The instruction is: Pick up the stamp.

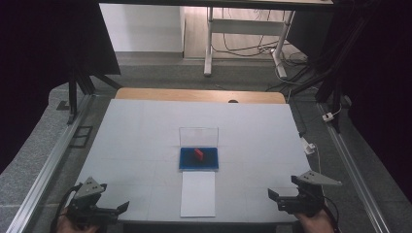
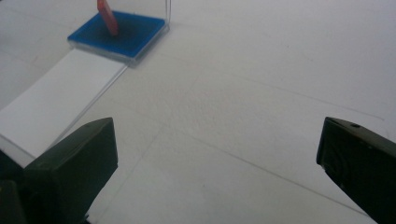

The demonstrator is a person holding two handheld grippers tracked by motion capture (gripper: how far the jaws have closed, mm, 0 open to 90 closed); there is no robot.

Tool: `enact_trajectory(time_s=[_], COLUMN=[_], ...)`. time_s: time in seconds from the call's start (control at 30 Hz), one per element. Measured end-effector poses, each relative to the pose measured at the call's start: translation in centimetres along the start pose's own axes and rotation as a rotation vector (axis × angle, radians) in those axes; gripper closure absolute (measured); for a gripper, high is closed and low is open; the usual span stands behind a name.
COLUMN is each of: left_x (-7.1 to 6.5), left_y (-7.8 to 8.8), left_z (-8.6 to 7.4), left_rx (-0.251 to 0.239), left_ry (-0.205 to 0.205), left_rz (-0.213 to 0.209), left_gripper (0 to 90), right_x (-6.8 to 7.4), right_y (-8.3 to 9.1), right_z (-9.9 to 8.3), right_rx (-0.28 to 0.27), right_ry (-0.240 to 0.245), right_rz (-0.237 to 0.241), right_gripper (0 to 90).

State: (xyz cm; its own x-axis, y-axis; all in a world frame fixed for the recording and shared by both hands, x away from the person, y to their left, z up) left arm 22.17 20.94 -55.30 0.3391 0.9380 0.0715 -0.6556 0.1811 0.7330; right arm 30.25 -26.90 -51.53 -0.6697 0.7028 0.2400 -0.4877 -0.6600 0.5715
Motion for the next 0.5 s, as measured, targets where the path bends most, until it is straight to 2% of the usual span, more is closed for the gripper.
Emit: enact_trajectory(time_s=[0.1,0.2,0.3,0.43,0.5], left_x=[-0.01,0.09,0.07,-0.1,-0.05], left_y=[-0.01,-0.08,-0.11,-0.23,-0.23], left_z=[0.02,0.11,0.16,0.2,0.24], left_rx=[-0.002,-0.001,-0.001,0.003,0.004], left_ry=[-0.003,0.011,0.013,-0.007,0.001], left_rz=[-0.001,-0.01,-0.012,-0.002,-0.001], left_gripper=[3.2,3.1,3.2,4.8,5.0], right_x=[-0.47,-0.47,-0.22,0.08,0.14], right_y=[0.26,0.27,0.16,0.01,-0.01], right_z=[-0.31,-0.38,-0.55,-0.76,-0.83], right_rx=[0.026,0.021,0.038,0.06,0.065], right_ry=[0.003,-0.015,0.003,0.036,0.036], right_rz=[-0.009,0.009,0.013,0.017,0.02], right_gripper=[0.0,0.0,0.0,0.0,0.0])
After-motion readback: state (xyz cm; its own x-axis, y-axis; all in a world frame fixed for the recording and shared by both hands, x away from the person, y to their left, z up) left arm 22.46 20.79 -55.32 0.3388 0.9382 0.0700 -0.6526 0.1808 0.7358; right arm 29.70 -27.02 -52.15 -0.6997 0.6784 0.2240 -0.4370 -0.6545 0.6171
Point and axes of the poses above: each handheld gripper's, and its own axes: y roughly backward along the jaws, z roughly out of its top, x roughly to its left, the point moved 10 cm from there along -y, roughly forward along the jaws, and after that the axes turned 14 degrees about z, right-handed, at the moved point
